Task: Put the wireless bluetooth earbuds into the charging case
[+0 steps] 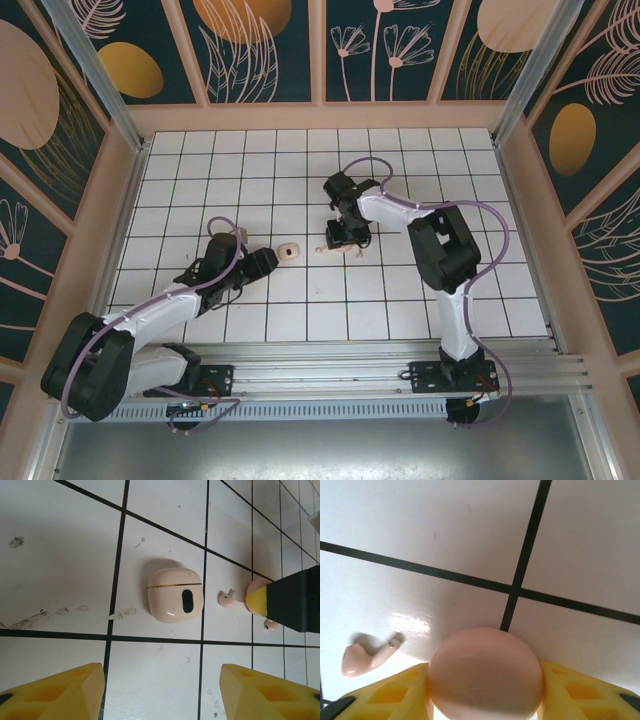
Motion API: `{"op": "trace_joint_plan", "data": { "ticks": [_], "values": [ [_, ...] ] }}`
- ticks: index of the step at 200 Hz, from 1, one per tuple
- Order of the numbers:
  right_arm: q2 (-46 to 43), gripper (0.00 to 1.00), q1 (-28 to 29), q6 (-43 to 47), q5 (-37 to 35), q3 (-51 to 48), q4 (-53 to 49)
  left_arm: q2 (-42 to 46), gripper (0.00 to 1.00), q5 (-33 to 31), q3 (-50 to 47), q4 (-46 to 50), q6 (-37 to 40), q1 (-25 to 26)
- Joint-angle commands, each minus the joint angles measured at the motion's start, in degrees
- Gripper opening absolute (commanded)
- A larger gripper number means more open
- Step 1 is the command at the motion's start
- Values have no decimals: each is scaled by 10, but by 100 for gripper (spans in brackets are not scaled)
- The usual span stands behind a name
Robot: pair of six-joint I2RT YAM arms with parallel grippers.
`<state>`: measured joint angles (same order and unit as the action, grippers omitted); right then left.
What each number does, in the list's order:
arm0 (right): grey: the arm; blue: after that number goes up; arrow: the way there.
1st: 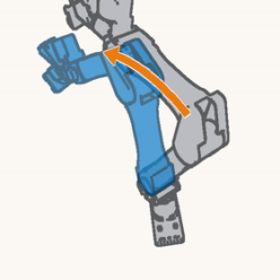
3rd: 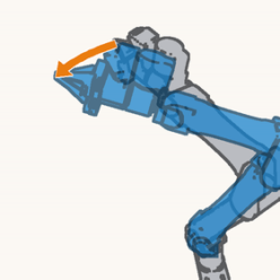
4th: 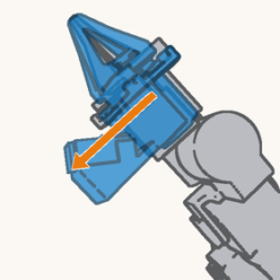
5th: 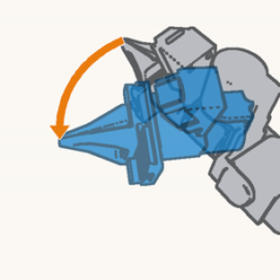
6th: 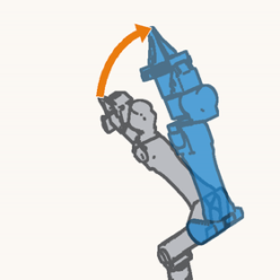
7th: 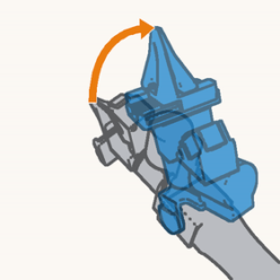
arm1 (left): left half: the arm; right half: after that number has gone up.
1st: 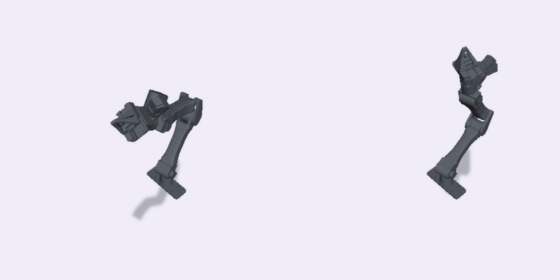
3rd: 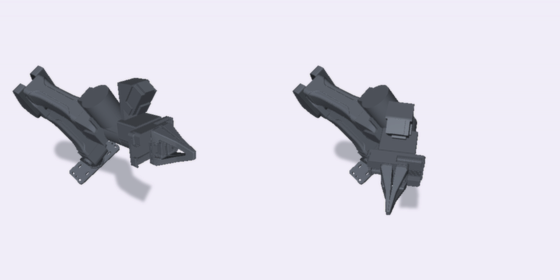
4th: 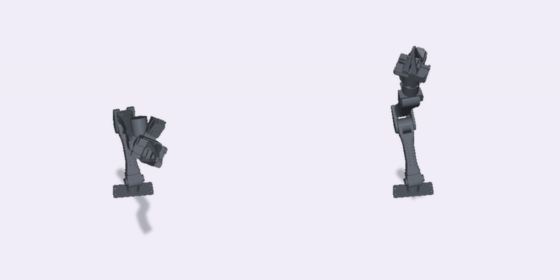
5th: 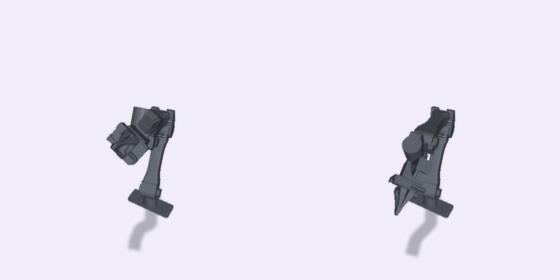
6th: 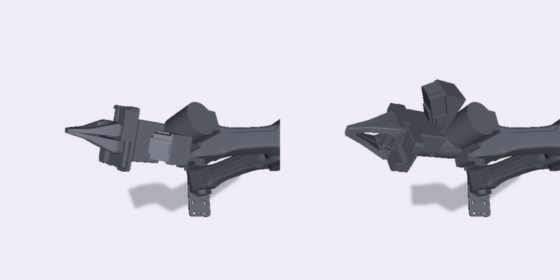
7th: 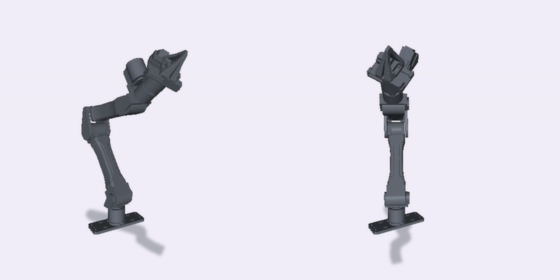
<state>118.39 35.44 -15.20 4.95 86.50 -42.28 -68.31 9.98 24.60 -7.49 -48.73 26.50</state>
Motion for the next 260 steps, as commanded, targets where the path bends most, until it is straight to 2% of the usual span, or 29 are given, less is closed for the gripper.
{"op": "trace_joint_plan", "data": {
  "ticks": [1, 38, 116, 172, 260],
  "values": [
    [-66, 44, 6, -35, 29, -30, 56, 16, 61, -1, -6, -26, 5, -3],
    [-143, 40, 6, -89, 80, -104, 142, 29, 60, -4, -12, -45, 18, -3],
    [-275, 39, 6, -180, 125, -219, 277, 40, 58, 16, -27, -140, 54, -3],
    [-312, 38, 8, -221, 155, -261, 350, 42, 58, 22, -35, -178, 68, -3],
    [-334, 38, 9, -267, 184, -286, 410, 54, 58, 43, -57, -249, 85, -3]
  ]
}}
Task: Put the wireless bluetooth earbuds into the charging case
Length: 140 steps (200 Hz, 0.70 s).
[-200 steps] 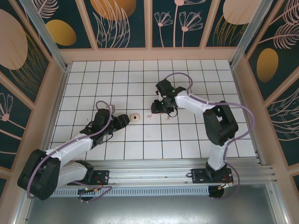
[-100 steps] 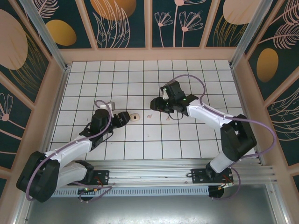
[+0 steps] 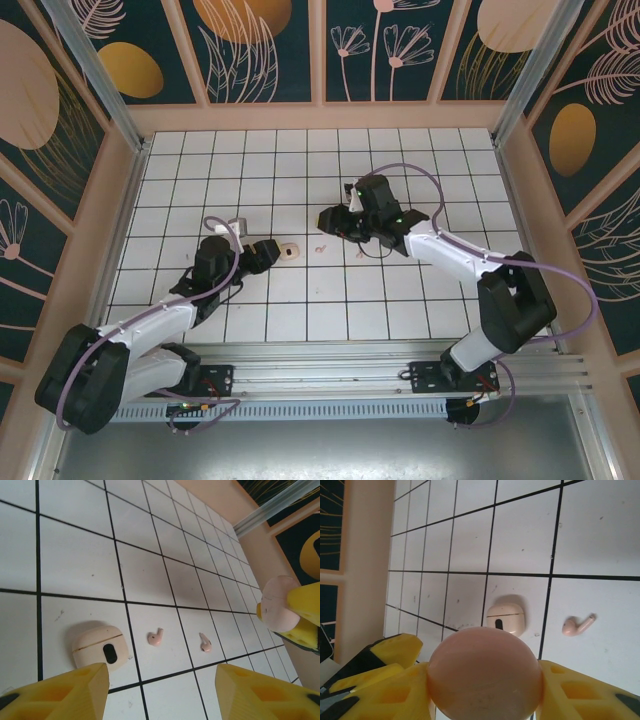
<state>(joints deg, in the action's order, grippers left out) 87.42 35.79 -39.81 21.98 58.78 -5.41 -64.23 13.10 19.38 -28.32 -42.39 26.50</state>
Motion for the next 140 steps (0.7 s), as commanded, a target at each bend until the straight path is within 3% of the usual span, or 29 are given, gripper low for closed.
{"op": "trace_joint_plan", "data": {
  "ticks": [1, 140],
  "values": [
    [-24, 38, 5, -21, 14, -9, 42, 13, 58, 11, -4, -42, 22, -3],
    [-40, 37, 6, -62, 39, -31, 102, -16, 56, 59, -1, -123, 27, -3]
  ]
}}
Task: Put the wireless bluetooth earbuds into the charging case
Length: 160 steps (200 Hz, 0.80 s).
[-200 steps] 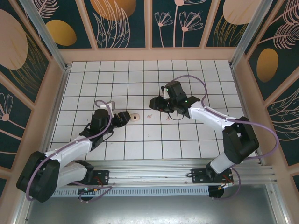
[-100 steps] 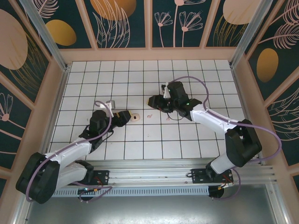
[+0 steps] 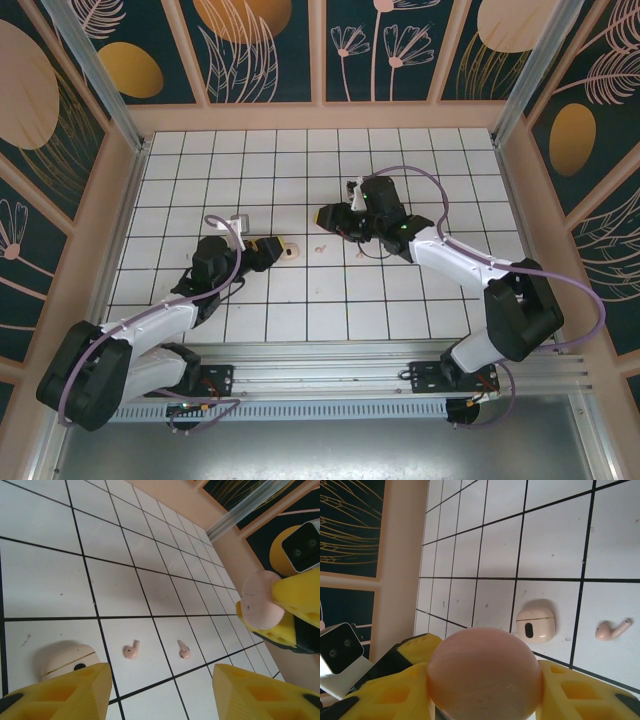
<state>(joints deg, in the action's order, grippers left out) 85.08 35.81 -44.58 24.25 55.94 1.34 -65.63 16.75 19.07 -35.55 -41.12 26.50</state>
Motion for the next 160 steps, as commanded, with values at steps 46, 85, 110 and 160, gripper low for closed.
{"op": "trace_joint_plan", "data": {
  "ticks": [46, 85, 110, 160],
  "values": [
    [-20, 37, 1, -35, 39, -7, 68, -1, 57, 36, 2, -77, 23, -3],
    [-33, 37, -12, -80, 70, -22, 122, -9, 57, 68, 4, -118, 29, -3],
    [-43, 37, -12, -94, 71, -34, 139, -21, 57, 105, 15, -145, 43, -4],
    [-53, 37, 2, -113, 67, -48, 158, -41, 56, 144, 44, -166, 65, -3]
  ]
}}
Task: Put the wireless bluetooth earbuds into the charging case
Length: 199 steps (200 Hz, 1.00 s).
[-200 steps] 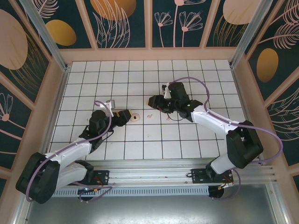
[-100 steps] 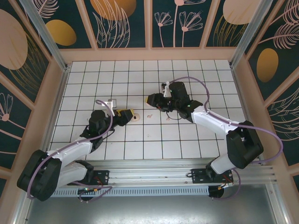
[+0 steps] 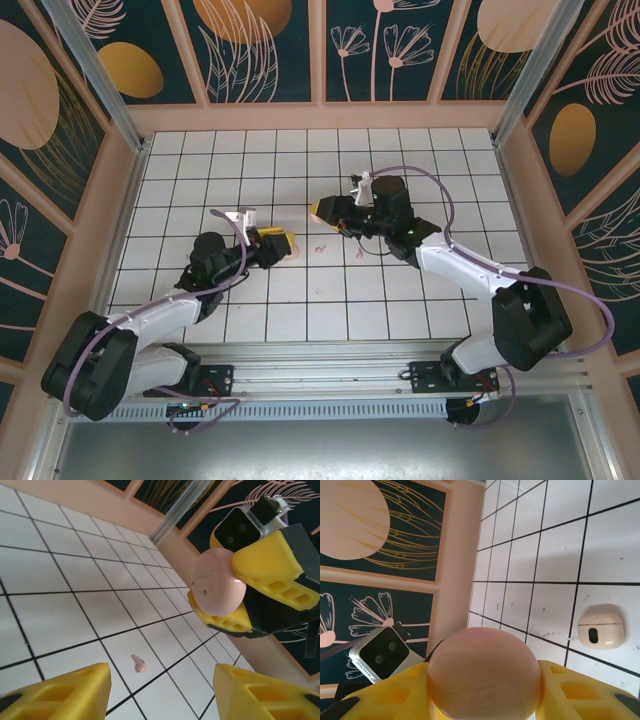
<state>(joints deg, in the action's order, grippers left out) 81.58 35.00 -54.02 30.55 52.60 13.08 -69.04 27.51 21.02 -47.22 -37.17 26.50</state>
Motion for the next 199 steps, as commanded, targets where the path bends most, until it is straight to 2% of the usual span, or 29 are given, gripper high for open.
{"op": "trace_joint_plan", "data": {
  "ticks": [1, 39, 77, 154, 199],
  "values": [
    [-18, 37, 11, -20, 4, -15, 41, -8, 56, 37, 25, -50, 26, -3],
    [-3, 37, 24, -39, -2, -13, 81, -28, 55, 79, 58, -38, 49, -4],
    [10, 37, 43, -70, 4, -18, 126, -42, 55, 88, 77, -27, 59, -2],
    [30, 37, 64, -84, 6, -1, 139, -40, 55, 96, 86, -26, 66, -2],
    [32, 37, 74, -90, 6, -1, 146, -41, 44, 91, 89, -21, 69, -2]
  ]
}}
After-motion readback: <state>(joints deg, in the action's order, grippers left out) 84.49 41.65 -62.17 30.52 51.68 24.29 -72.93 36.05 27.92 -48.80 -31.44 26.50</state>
